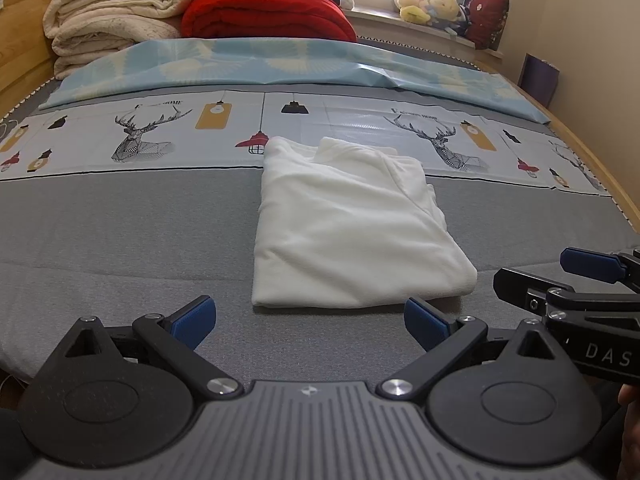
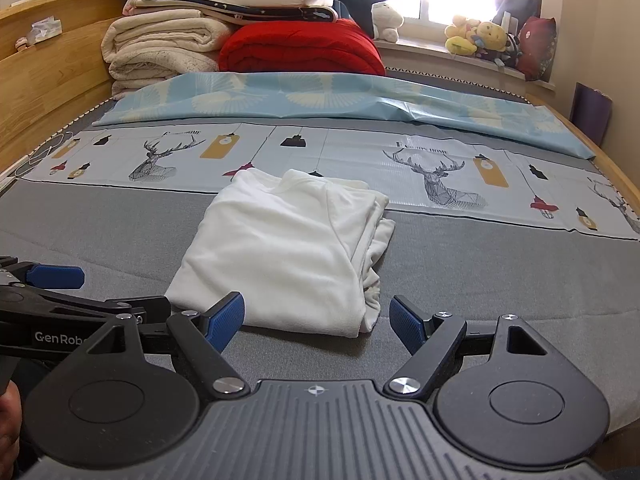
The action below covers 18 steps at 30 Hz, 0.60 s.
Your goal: Fold small clothes
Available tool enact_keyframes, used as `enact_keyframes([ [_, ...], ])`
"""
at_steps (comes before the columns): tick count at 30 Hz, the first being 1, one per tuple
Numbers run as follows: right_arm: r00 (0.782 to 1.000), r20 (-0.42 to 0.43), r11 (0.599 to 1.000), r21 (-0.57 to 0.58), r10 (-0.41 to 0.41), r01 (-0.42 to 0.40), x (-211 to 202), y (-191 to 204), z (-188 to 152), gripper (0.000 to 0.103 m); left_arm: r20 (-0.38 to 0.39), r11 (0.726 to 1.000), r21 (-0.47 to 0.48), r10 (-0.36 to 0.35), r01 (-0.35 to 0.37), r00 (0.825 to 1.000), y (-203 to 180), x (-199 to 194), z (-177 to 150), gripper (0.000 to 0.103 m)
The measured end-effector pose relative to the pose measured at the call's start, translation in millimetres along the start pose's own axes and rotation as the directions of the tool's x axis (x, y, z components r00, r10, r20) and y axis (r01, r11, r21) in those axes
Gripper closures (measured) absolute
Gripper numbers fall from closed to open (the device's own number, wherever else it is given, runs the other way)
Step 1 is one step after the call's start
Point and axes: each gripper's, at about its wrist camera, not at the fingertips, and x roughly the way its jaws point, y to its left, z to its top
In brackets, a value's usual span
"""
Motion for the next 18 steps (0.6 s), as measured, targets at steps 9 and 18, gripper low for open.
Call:
enact_keyframes([
  [9, 1.000, -0.003, 1.000, 0.002, 0.001, -0.001, 0.9, 0.8, -0.8, 0.022, 0.001, 1.000, 0.001, -0.001, 0.001, 1.000, 0.3, 1.2, 0.0, 0.002],
  [18, 1.000, -0.004, 1.000, 0.003, 0.003, -0.003, 1.2, 1.4, -1.4, 0.022, -0.002, 1.000, 0.002, -0.002, 0.002, 1.000, 0.2, 1.3, 0.1, 0.002],
])
